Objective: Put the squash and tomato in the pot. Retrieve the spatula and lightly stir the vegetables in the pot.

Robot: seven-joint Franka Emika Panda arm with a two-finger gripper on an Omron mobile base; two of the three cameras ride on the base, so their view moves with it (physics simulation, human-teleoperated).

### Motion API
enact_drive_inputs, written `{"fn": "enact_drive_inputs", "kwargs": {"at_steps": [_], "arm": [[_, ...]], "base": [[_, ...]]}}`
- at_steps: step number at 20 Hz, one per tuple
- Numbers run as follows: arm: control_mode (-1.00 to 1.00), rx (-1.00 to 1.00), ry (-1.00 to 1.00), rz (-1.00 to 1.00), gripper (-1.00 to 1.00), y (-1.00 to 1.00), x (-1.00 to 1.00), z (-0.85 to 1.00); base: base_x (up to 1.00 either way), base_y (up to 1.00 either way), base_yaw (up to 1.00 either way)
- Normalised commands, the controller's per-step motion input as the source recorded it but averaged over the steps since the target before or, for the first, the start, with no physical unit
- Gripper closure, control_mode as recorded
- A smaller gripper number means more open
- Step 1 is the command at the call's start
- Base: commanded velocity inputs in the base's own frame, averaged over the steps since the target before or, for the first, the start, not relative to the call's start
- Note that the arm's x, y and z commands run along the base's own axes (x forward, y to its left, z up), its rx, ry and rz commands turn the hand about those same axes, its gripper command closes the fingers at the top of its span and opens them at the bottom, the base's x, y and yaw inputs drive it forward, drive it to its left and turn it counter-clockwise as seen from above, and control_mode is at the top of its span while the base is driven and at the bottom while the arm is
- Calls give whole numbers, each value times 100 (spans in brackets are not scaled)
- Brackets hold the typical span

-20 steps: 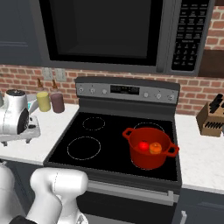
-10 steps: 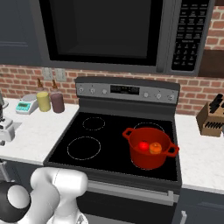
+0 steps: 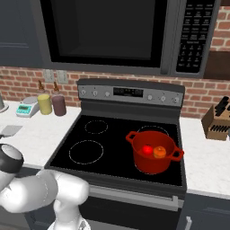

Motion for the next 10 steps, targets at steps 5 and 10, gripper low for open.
{"fn": "enact_drive_inputs", "kwargs": {"at_steps": [5,10], "arm": [[-100,0,10,-14,-100,41,57,-40],[-100,-1,2,-3,-100,35,41,-45]], "base": [[0,0,0],[0,0,0]]}}
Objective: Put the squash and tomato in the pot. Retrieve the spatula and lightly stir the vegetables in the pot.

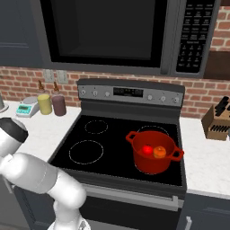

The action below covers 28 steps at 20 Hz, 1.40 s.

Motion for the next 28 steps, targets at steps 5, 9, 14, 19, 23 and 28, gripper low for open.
{"fn": "enact_drive_inputs", "kwargs": {"at_steps": [5,9,14,19,23,28], "arm": [[-100,-4,0,0,-100,29,35,-24],[-100,-7,4,0,-100,34,38,-36],[-100,-5,4,0,-100,35,32,-54],[-100,-1,0,0,-100,24,12,-34],[-100,0,0,0,-100,8,1,-39],[-100,0,-1,0,-100,-17,-4,-30]], "base": [[0,0,0],[0,0,0],[0,0,0],[0,0,0],[0,0,0],[0,0,0]]}}
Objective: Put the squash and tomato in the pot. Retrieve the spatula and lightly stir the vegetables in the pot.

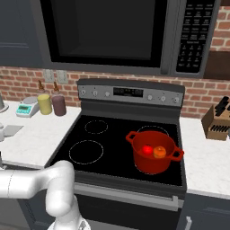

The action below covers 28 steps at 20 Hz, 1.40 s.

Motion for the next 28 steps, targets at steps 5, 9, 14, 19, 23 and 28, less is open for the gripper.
{"fn": "enact_drive_inputs", "kwargs": {"at_steps": [5,9,14,19,23,28], "arm": [[-100,0,-1,0,-100,-17,-7,-31],[-100,3,-3,0,-100,-21,-43,-22],[-100,8,-3,0,-100,-37,-67,-36],[-100,3,-1,0,100,-21,-29,-58],[-100,0,0,2,100,0,2,-57],[-100,0,4,0,100,1,-8,-14]], "base": [[0,0,0],[0,0,0],[0,0,0],[0,0,0],[0,0,0],[0,0,0]]}}
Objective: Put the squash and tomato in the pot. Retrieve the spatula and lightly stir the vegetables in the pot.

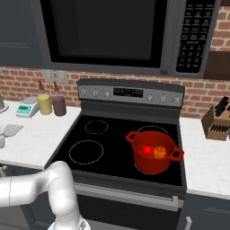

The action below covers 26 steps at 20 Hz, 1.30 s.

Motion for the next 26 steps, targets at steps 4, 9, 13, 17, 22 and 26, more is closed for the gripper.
{"fn": "enact_drive_inputs", "kwargs": {"at_steps": [4,9,13,17,22,26], "arm": [[-100,0,0,0,100,-16,-47,27],[-100,1,-2,1,100,-33,-72,56],[-100,0,-6,0,100,-61,-78,60],[-100,0,-5,0,100,-89,-91,28],[-100,0,-2,-1,100,-94,-76,25],[-100,0,0,-8,100,-100,-39,65]], "base": [[0,0,0],[0,0,0],[0,0,0],[0,0,0],[0,0,0],[0,0,0]]}}
